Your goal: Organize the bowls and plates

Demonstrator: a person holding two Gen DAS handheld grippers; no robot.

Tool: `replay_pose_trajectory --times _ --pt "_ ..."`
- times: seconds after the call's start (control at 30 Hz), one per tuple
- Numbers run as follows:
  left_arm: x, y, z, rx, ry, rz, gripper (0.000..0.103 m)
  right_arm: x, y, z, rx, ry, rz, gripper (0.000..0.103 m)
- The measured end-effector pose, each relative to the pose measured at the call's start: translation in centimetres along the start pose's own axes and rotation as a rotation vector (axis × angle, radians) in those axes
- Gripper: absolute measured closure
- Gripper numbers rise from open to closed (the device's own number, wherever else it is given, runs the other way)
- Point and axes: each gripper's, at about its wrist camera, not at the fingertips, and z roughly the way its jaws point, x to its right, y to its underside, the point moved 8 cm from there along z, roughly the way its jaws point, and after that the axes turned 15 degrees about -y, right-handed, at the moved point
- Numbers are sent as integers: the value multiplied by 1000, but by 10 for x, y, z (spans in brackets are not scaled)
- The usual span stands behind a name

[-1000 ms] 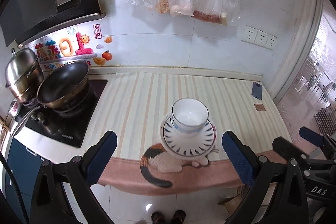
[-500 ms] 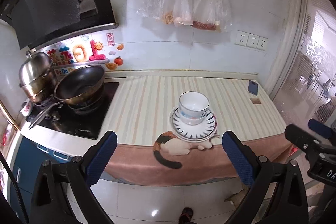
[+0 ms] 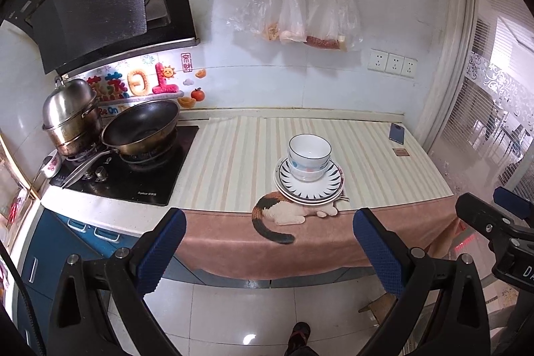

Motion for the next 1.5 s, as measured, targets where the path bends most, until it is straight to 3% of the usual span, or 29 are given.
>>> replay_pose_trajectory --times 0.43,1.5 --pt "-16 13 -16 19 -20 11 0 -7 24 -19 5 19 8 2" --pt "-40 11 -22 53 -24 -1 0 -25 25 -24 7 14 -22 1"
